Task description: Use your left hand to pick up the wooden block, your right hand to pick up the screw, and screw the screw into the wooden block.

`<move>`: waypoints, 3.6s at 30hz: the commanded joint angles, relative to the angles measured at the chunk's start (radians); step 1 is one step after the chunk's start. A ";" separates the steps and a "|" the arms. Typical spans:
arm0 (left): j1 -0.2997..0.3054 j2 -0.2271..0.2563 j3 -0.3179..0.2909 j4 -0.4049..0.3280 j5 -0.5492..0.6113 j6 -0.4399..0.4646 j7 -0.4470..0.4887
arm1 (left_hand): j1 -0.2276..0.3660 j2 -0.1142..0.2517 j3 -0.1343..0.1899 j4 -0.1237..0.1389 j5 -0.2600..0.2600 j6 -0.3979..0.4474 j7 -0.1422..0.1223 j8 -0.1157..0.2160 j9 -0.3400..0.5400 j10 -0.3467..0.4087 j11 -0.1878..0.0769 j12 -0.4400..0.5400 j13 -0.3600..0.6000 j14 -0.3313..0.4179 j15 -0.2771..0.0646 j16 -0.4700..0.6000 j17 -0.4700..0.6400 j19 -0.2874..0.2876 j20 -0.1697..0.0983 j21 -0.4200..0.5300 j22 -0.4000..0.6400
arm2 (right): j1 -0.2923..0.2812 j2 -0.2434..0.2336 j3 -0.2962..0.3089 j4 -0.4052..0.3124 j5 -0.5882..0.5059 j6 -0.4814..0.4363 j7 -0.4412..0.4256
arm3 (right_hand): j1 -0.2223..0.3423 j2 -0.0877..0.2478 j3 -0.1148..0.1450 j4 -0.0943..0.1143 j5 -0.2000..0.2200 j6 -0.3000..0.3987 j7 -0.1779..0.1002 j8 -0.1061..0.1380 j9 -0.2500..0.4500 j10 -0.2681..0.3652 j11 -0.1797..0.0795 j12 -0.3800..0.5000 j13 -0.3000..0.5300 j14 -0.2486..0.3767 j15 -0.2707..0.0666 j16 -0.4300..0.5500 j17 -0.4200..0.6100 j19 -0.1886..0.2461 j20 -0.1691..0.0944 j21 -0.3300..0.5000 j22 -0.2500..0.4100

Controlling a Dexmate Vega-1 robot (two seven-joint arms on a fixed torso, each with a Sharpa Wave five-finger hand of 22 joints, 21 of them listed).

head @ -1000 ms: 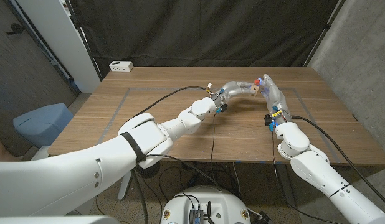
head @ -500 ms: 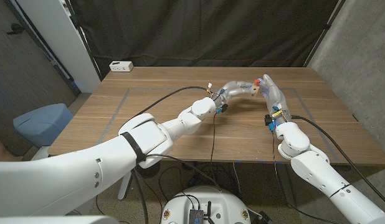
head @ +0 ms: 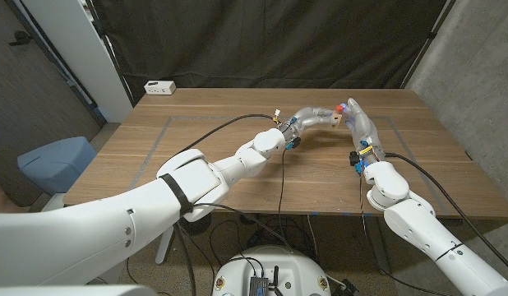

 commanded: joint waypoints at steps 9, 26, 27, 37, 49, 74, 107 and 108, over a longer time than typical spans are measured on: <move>-0.007 -0.007 0.005 0.002 -0.008 0.035 0.001 | -0.011 0.036 0.036 0.038 0.004 0.068 0.026 0.019 0.003 0.009 0.000 0.009 0.003 0.007 -0.091 0.001 0.004 0.002 -0.004 0.000 0.003 | -0.018 0.000 0.007 -0.007 0.009 -0.006 -0.009 | -0.001 0.010 0.012 0.000 0.003 0.021 0.003 0.005 0.002 -0.038 -0.009 0.007 0.003 -0.100 -0.008 0.011 0.005 0.010 0.004 0.005 0.002; -0.010 -0.009 0.009 0.003 -0.011 0.052 0.001 | -0.012 0.035 0.036 0.038 0.004 0.066 0.027 0.019 0.003 0.009 0.001 0.009 0.003 0.007 -0.091 0.001 0.004 0.001 -0.005 -0.001 0.003 | -0.024 0.000 0.009 -0.009 0.015 -0.009 -0.011 | 0.000 0.010 0.016 -0.002 0.003 0.037 0.004 0.004 0.002 -0.023 -0.014 0.010 0.003 -0.091 -0.013 0.014 0.004 0.024 0.012 0.008 0.002; -0.010 -0.010 0.009 0.003 -0.011 0.052 0.002 | -0.012 0.035 0.036 0.038 0.004 0.067 0.027 0.019 0.003 0.009 0.001 0.009 0.003 0.007 -0.091 0.001 0.004 0.001 -0.005 -0.001 0.003 | -0.024 -0.001 0.009 -0.009 0.016 -0.009 -0.009 | 0.000 0.010 0.017 -0.002 0.003 0.038 0.004 0.004 0.002 -0.023 -0.014 0.010 0.003 -0.090 -0.013 0.014 0.004 0.026 0.012 0.009 0.002; -0.015 -0.011 0.014 0.003 -0.009 0.054 0.003 | -0.012 0.036 0.037 0.038 0.004 0.068 0.027 0.019 0.003 0.009 0.000 0.009 0.003 0.007 -0.091 0.001 0.004 0.001 -0.005 -0.001 0.003 | -0.038 -0.007 0.016 -0.023 0.017 -0.009 -0.013 | 0.001 0.011 0.019 -0.003 0.003 0.049 0.004 0.005 0.002 -0.016 -0.014 0.011 0.003 -0.086 -0.014 0.015 0.004 0.032 0.015 0.010 0.002; -0.011 -0.010 0.014 0.002 -0.007 0.034 -0.001 | -0.012 0.038 0.037 0.038 0.004 0.067 0.026 0.019 0.003 0.009 0.001 0.010 0.004 0.007 -0.092 0.001 0.005 0.002 -0.004 -0.001 0.003 | -0.057 -0.015 0.022 -0.041 0.016 -0.011 -0.013 | 0.001 0.011 0.021 -0.003 0.003 0.062 0.002 0.006 0.002 -0.007 -0.014 0.012 0.003 -0.082 -0.014 0.016 0.004 0.038 0.018 0.010 0.002; -0.015 -0.020 0.019 0.003 -0.010 0.069 -0.006 | -0.011 0.038 0.038 0.037 0.004 0.067 0.027 0.019 0.003 0.010 0.000 0.010 0.004 0.006 -0.091 0.001 0.005 0.001 -0.004 -0.001 0.003 | -0.099 -0.024 0.040 -0.072 0.012 -0.007 -0.017 | 0.000 0.012 0.026 -0.004 0.003 0.112 -0.020 0.014 0.003 0.006 -0.022 0.012 0.003 -0.078 -0.017 0.016 0.004 0.042 0.022 0.007 0.002; -0.017 -0.018 0.021 0.003 -0.013 0.057 -0.007 | -0.010 0.038 0.039 0.036 0.004 0.068 0.026 0.020 0.003 0.008 0.000 0.010 0.003 0.007 -0.093 0.001 0.005 0.002 -0.004 0.000 0.003 | -0.116 -0.015 0.070 -0.083 0.000 -0.020 -0.055 | 0.006 0.018 0.040 -0.006 0.004 0.116 -0.019 -0.004 0.003 0.024 -0.020 0.009 0.002 -0.064 -0.019 0.018 0.003 0.058 0.020 0.008 0.002; -0.016 -0.018 0.021 0.003 -0.012 0.055 -0.006 | -0.010 0.037 0.038 0.036 0.004 0.068 0.026 0.020 0.003 0.009 0.000 0.010 0.003 0.007 -0.093 0.001 0.005 0.002 -0.004 -0.001 0.003 | -0.115 -0.016 0.071 -0.082 0.000 -0.020 -0.053 | 0.005 0.018 0.040 -0.006 0.003 0.107 -0.018 -0.008 0.003 0.024 -0.018 0.008 0.002 -0.065 -0.017 0.018 0.003 0.058 0.019 0.007 0.002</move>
